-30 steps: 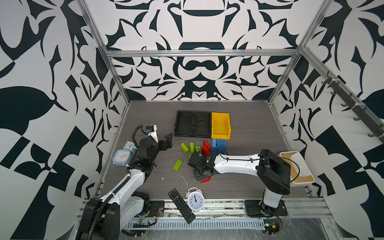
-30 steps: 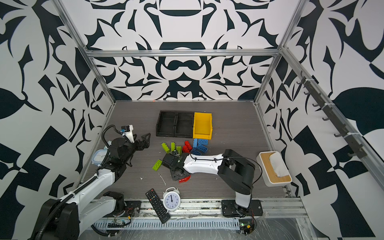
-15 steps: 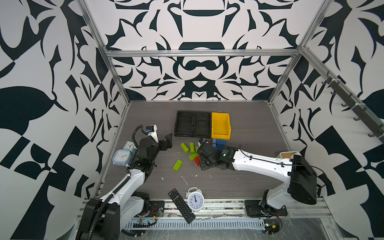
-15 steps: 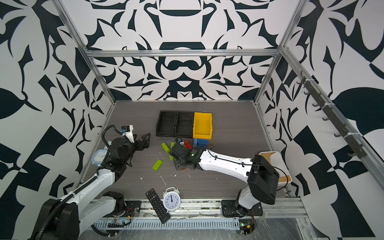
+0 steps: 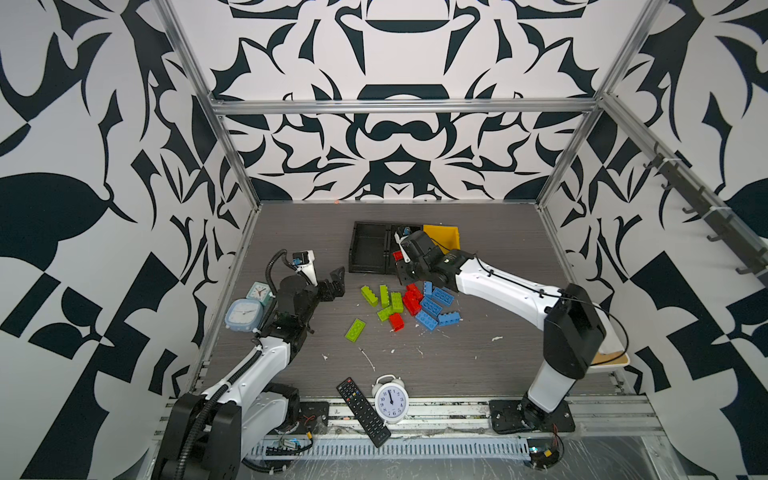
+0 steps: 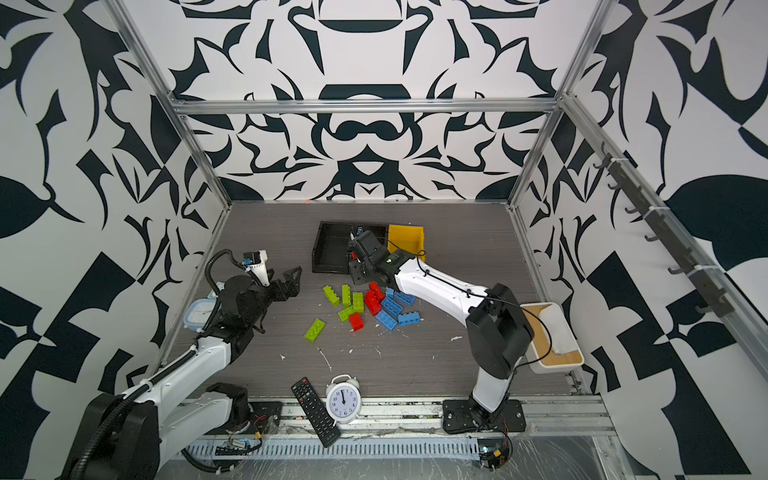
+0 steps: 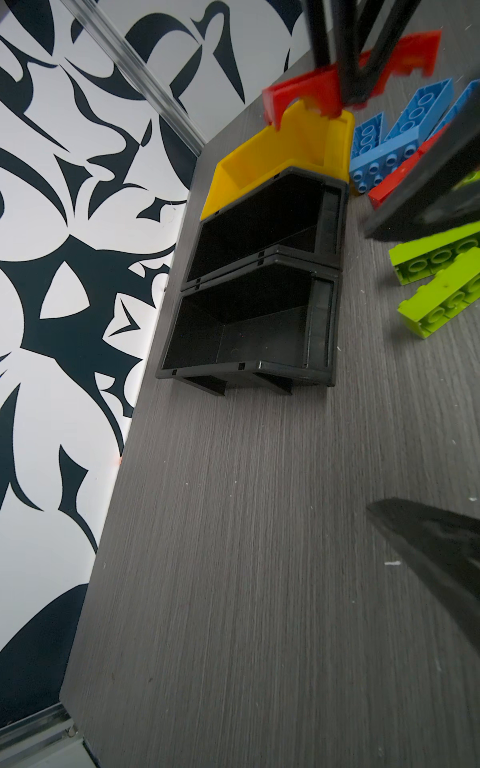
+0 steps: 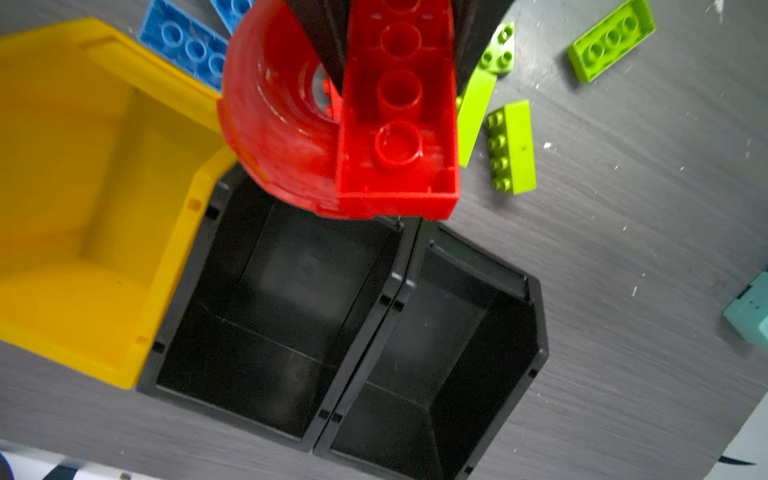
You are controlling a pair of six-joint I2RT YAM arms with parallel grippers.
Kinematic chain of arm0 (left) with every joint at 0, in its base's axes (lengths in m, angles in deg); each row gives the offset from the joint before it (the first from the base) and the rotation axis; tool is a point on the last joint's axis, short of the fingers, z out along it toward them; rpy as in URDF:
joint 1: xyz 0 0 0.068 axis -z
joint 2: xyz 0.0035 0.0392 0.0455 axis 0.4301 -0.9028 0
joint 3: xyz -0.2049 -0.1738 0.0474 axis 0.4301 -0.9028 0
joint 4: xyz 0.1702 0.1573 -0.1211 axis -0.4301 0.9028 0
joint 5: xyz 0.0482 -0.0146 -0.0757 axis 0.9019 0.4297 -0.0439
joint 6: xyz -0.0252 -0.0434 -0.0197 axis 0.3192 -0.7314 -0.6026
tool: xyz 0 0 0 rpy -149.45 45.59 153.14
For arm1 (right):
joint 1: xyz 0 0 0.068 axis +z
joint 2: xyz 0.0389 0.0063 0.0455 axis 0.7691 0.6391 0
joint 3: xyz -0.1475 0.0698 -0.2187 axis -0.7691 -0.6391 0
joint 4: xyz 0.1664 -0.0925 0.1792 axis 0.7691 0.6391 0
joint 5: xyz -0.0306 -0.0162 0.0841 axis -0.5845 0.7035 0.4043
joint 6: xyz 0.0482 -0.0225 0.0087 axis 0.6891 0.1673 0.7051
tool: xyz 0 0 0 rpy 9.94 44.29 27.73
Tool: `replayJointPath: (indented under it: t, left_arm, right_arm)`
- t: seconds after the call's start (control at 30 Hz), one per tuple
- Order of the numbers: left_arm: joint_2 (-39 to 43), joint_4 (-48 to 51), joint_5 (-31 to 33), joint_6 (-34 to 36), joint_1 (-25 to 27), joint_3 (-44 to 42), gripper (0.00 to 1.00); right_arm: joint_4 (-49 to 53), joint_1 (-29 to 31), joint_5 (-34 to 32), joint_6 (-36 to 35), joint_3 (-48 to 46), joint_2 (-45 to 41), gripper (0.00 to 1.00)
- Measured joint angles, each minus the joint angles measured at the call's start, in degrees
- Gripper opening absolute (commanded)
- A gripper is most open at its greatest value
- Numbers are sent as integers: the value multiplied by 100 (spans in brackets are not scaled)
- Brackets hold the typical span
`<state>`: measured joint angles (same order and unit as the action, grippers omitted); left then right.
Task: Sort the legos into containers by color
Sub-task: 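Carry the red pieces with the right gripper into a black bin and release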
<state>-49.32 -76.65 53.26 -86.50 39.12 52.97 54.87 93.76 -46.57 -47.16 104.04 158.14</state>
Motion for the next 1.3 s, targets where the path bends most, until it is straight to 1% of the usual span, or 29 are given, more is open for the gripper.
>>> replayJointPath:
  t: [0.17, 0.3, 0.53, 0.63, 0.73, 0.8, 0.83, 1.07, 1.13, 1.3]
  left_arm:
    - [-24, -22, -15, -15, 0, 0, 99]
    - [-33, -26, -15, -26, 0, 0, 99]
    - [-101, -22, -24, -31, 0, 0, 99]
    - [-101, -22, -28, -31, 0, 0, 99]
    - [-101, -22, -28, -31, 0, 0, 99]
    - [-101, -22, -28, -31, 0, 0, 99]
    - [-101, -22, -31, -31, 0, 0, 99]
    - [-101, -22, -33, -31, 0, 0, 99]
    - [-101, -22, -37, -33, 0, 0, 99]
    - [-101, -22, -61, -33, 0, 0, 99]
  right_arm:
    - [-334, -184, 55, -109, 271, 623, 24]
    - [-557, -280, 57, -160, 380, 931, 24]
    - [-938, -396, -35, -175, 555, 1167, 25]
    - [-1069, -455, -87, -173, 627, 1255, 27]
    - [-1187, -492, -120, -166, 645, 1333, 30]
    - [-1231, -509, -125, -160, 649, 1386, 31]
    - [-1241, -516, -129, -157, 660, 1419, 32]
    - [-1235, -546, -229, -149, 772, 1613, 63]
    - [-1207, -546, -256, -157, 774, 1611, 66]
    - [-1029, -522, -240, -195, 774, 1491, 65]
